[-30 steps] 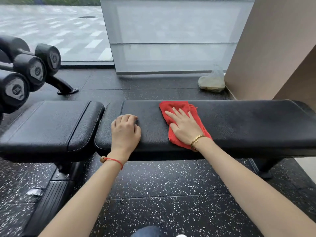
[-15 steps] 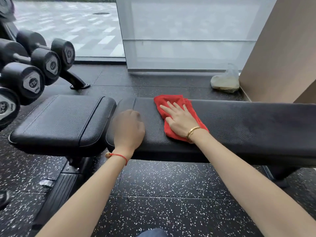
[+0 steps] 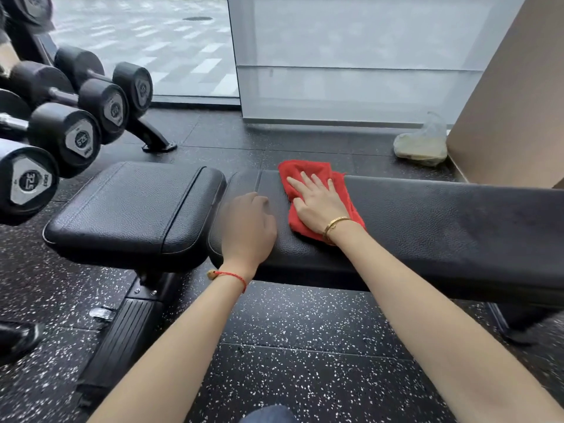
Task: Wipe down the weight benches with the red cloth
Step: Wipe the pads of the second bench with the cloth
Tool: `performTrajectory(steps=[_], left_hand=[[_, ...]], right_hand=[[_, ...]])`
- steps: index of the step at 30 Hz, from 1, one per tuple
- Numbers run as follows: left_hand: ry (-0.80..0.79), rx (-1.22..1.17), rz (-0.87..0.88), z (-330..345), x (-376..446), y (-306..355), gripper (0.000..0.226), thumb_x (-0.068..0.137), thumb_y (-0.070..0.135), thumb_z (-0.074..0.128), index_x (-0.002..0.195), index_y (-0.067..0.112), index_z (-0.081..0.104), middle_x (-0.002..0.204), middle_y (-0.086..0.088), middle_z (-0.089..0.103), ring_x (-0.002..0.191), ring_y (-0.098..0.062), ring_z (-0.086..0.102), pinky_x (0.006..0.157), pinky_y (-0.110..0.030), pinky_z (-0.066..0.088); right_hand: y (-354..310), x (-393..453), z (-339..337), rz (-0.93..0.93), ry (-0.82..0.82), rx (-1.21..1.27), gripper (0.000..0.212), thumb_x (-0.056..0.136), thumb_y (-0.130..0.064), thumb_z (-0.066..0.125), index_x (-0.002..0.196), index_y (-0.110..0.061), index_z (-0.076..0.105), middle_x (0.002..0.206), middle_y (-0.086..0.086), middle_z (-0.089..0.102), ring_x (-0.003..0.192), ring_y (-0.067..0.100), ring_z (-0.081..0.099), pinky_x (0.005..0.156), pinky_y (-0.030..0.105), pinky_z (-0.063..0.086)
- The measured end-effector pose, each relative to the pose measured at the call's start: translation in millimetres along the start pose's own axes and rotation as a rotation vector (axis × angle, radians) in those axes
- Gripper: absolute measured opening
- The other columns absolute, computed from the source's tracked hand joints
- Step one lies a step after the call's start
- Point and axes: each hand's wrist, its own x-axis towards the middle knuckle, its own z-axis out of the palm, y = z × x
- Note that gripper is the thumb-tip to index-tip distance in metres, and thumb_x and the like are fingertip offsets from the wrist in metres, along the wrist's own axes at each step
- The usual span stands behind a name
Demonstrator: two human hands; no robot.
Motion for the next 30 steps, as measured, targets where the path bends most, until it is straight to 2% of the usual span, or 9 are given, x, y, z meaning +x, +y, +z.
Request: performTrajectory(steps=[4,7,14,20,23,30], left_hand=[[0.002,-0.02,0.003,0,1,-2,0.036,0.087,0.023,0.054,0.121,0.018,0.064,0.132,0.0,0.06,0.126,-0.022,0.049,0.114,-0.045,0.028],[0.006,-0.022,0.007,1,1,-2,0.036,0.088,0.023,0.054,0.122,0.018,0.064,0.132,0.0,0.06,0.126,-0.021,0.049,0.114,-0.045,0.028],[0.004,-0.024,0.002,-1,-1,-2,0.037,0.087,0.022,0.054,0.122,0.018,0.064,0.133,0.0,0.06,0.127,-0.02,0.048,0.114,-0.044,0.028],[-0.008,-0.026,0.005,-2,-1,-2,0.038,0.088,0.022,0.054,0.124,0.018,0.064,0.135,-0.001,0.058,0.129,-0.02,0.047,0.115,-0.042,0.026],[-0.009,-0.029,0.01,-1,-2,-2,0.037,0.089,0.022,0.053,0.125,0.017,0.064,0.137,-0.002,0.058,0.131,-0.021,0.046,0.115,-0.043,0.026],[-0.001,-0.026,0.022,-3,-3,0,0.036,0.09,0.019,0.053,0.125,0.014,0.064,0.136,-0.006,0.058,0.13,-0.024,0.047,0.114,-0.044,0.029]], right_hand=[[0,-53,9,-0.183,0.065,0.037,0.057,0.096,-0.03,0.036,0.152,-0.035,0.022,0.162,-0.002,0.014,0.15,0.019,0.01,0.123,0.043,-0.001],[9,-75,10,-0.214,0.068,0.057,0.057,0.095,-0.031,0.036,0.151,-0.038,0.024,0.162,-0.006,0.016,0.15,0.016,0.011,0.123,0.04,0.001],[11,-9,-4,0.059,0.022,0.045,0.055,0.099,-0.03,0.031,0.153,-0.034,0.019,0.163,0.0,0.009,0.151,0.021,0.005,0.122,0.044,-0.003],[19,-63,3,-0.079,0.074,0.056,0.057,0.097,-0.029,0.038,0.151,-0.035,0.023,0.162,-0.002,0.014,0.15,0.018,0.009,0.123,0.042,-0.001],[44,-89,1,-0.076,0.093,0.063,0.056,0.097,-0.029,0.04,0.151,-0.036,0.026,0.162,-0.005,0.017,0.15,0.017,0.012,0.123,0.04,0.001],[69,-48,-22,0.232,0.076,0.029,0.056,0.098,-0.029,0.032,0.153,-0.03,0.021,0.163,0.003,0.01,0.15,0.022,0.008,0.122,0.045,0.0]])
